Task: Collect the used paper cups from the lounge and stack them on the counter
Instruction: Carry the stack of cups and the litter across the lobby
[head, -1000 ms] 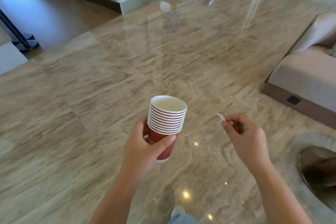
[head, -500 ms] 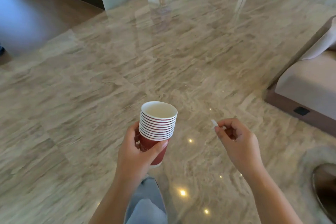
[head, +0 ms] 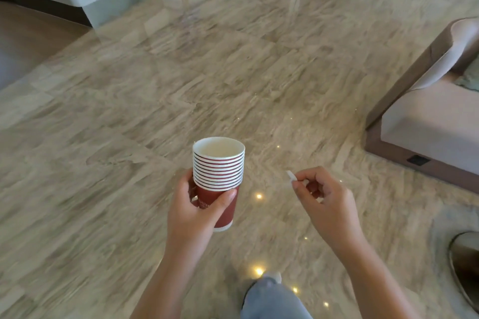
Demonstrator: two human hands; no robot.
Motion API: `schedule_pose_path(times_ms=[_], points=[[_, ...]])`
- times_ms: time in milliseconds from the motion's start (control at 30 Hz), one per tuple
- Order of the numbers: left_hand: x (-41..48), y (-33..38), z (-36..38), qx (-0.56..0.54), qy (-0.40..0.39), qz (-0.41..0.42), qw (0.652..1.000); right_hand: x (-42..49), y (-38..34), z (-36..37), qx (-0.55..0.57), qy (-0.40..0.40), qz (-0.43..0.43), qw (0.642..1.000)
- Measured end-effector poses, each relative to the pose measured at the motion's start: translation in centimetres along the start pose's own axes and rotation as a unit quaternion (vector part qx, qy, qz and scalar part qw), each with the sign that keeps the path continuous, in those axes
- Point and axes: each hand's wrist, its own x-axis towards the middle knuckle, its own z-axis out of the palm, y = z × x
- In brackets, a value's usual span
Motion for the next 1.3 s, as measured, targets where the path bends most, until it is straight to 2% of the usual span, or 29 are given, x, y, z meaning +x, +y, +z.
schedule_pose_path(times_ms=[267,467,633,767,933,1167,1300], points=[[13.9,0.3,11.0,0.013,-0.042,0.006,0.999,16.1,5.9,-2.5,0.018,0.036,0.022,0.999],[25.8,3.6,20.5,0.027,-0.080,0.020,0.996,29.2,8.9,-8.8,-0.007,0.074,-0.017,0.997],[33.1,4.4,27.3,0.039,-0.116,0.024,0.992,37.5,12.4,-11.5,-0.010,0.123,0.030,0.992],[39.4,3.4,32.5,0.044,-0.157,0.001,0.987,43.4,15.7,-11.4,-0.018,0.123,0.068,0.990],[50.9,3.4,38.3,0.042,-0.199,0.009,0.979,54.1,18.3,-10.6,-0.018,0.163,0.095,0.982],[70.0,7.0,44.7,0.037,-0.237,0.026,0.971,73.8,16.5,-8.5,-0.036,0.180,0.042,0.982],[78.0,8.6,48.9,0.035,-0.251,0.032,0.967,82.2,16.7,-7.8,-0.022,0.179,0.034,0.983]])
